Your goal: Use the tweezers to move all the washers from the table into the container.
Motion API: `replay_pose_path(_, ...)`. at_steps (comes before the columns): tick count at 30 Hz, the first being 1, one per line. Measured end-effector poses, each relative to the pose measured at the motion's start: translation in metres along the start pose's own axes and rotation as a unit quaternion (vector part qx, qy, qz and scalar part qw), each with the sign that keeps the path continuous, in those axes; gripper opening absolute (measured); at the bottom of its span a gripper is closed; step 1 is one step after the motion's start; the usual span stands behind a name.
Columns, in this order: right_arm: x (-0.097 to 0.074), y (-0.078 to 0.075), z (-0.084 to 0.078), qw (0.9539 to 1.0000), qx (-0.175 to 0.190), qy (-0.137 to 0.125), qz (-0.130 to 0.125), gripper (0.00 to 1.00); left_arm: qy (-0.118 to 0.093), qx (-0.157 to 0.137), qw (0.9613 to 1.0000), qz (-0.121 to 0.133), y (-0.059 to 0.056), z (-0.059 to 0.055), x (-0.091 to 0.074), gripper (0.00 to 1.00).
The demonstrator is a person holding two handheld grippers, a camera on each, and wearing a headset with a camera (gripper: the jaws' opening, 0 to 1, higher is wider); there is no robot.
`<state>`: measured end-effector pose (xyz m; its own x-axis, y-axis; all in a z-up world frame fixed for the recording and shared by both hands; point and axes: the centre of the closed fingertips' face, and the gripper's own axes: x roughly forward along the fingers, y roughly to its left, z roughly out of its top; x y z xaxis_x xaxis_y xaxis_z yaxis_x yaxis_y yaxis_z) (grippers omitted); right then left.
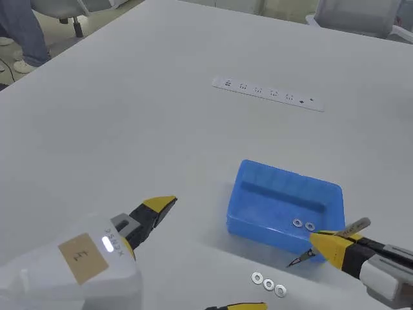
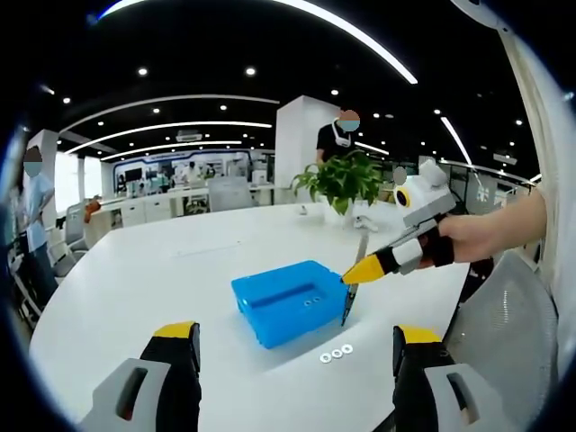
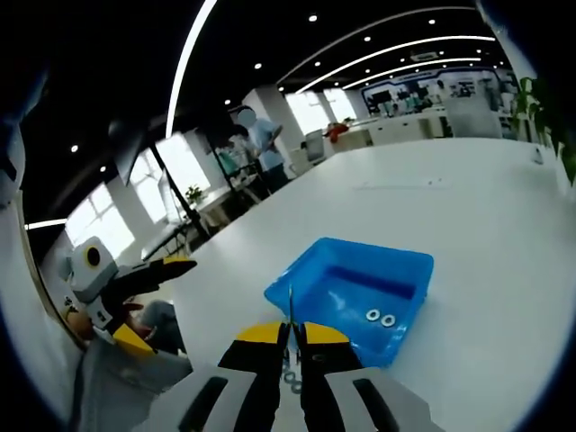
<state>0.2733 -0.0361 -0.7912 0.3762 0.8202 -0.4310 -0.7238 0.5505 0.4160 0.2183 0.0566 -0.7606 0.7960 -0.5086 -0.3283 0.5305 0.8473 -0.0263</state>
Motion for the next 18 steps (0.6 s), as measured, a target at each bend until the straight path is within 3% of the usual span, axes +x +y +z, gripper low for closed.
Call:
replay_pose_path(10, 0.007, 0.0, -0.024, 0.9993, -0.008, 0.037, 0.008, 0.03, 0.0, -0.001, 1.0, 0.0, 0.0, 0.0, 0.0, 0.9)
replay_pose_path(18, 0.011, 0.001, -0.031, 0.9985, -0.02, 0.051, 0.01, 0.03, 0.001, 0.0, 1.0, 0.0, 0.0, -0.001, 0.0, 0.9)
